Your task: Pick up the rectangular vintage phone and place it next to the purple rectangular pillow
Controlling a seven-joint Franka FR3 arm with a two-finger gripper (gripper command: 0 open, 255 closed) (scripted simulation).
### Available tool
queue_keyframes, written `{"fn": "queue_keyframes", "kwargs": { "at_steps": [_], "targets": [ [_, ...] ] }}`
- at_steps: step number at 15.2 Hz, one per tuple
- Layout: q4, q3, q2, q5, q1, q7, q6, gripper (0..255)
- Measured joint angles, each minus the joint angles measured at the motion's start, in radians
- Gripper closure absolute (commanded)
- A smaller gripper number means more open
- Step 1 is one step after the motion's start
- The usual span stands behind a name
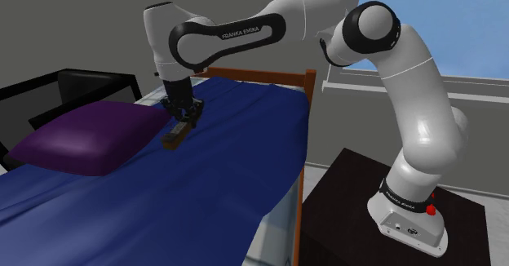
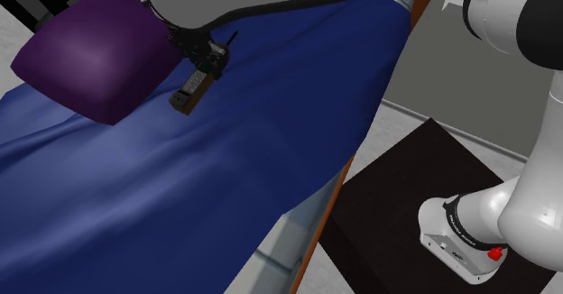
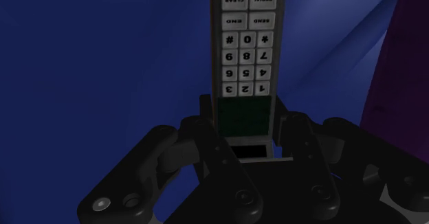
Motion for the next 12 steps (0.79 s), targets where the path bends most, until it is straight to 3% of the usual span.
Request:
{"fn": "queue_keyframes", "kwargs": {
  "at_steps": [12],
  "targets": [
    [-0.104, -0.023, 0.040, -0.034, -0.016, 0.029, 0.126, 255]
  ]
}}
